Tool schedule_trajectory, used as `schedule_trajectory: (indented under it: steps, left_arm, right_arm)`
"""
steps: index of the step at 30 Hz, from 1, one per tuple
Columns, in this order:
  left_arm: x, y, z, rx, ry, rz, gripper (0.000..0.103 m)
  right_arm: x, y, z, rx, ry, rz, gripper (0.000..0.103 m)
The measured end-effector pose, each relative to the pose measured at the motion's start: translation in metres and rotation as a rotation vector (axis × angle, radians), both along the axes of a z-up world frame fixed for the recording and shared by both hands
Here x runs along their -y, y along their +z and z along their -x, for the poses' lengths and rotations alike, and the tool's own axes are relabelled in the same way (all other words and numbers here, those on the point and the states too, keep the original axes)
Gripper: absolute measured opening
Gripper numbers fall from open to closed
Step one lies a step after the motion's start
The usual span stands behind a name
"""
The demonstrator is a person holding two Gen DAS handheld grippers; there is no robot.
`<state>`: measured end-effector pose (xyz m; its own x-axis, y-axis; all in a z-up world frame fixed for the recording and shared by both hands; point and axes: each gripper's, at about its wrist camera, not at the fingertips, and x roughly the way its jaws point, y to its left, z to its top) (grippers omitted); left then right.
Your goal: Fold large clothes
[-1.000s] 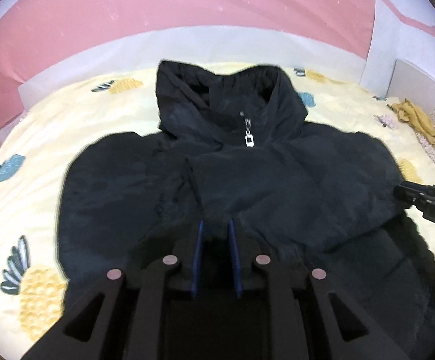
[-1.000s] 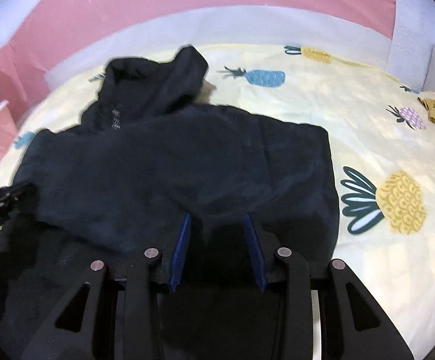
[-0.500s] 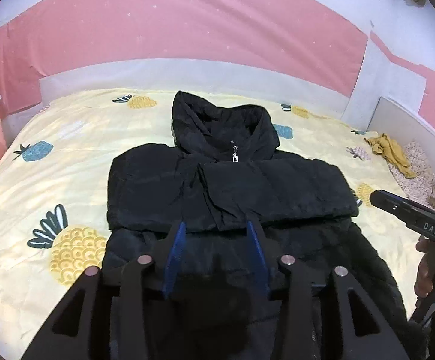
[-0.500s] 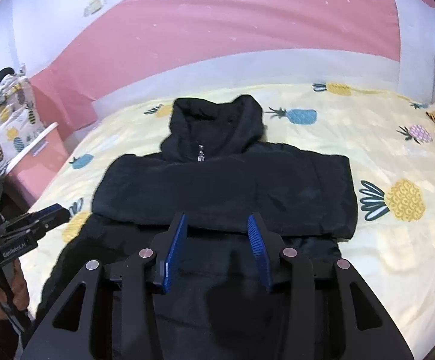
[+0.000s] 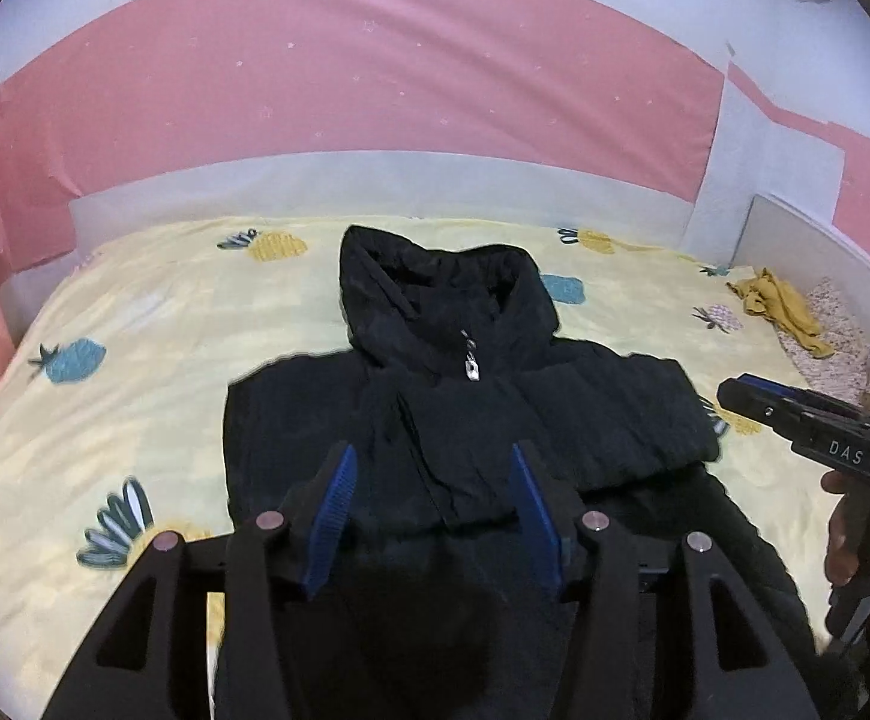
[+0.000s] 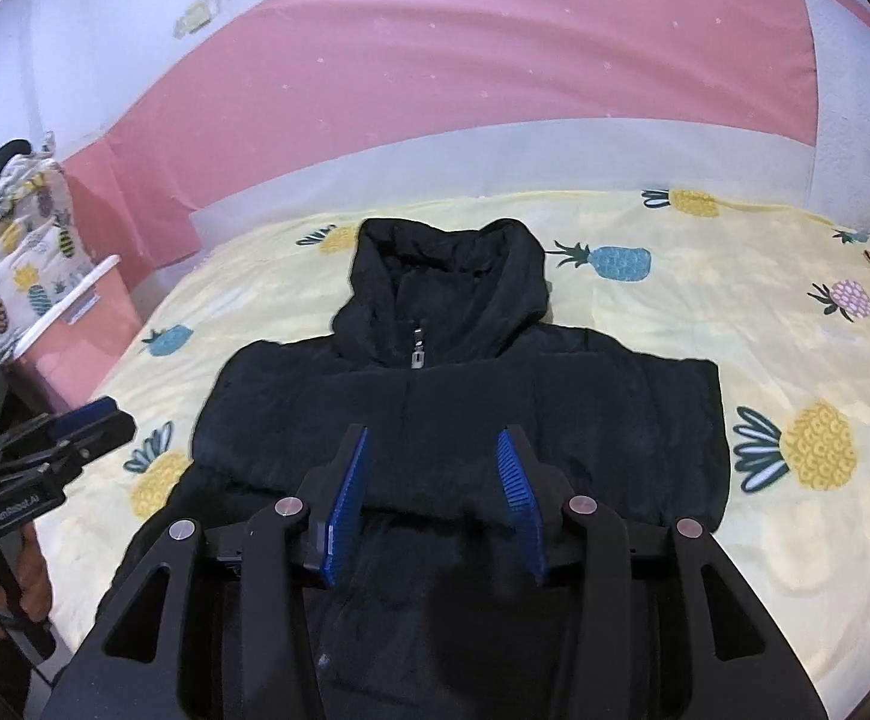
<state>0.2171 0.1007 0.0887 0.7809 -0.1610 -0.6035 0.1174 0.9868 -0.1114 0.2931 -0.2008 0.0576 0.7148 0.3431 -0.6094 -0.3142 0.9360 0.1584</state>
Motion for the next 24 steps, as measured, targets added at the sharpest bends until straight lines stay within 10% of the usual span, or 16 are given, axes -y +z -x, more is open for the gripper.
schedule_trajectory:
  steps: [24]
  left_arm:
    - [-0.014, -0.064, -0.243, -0.145, 0.04, -0.03, 0.055]
  right_arm:
    - [-0.014, -0.055, -0.226, -0.143, -0.018, 0.016, 0.045]
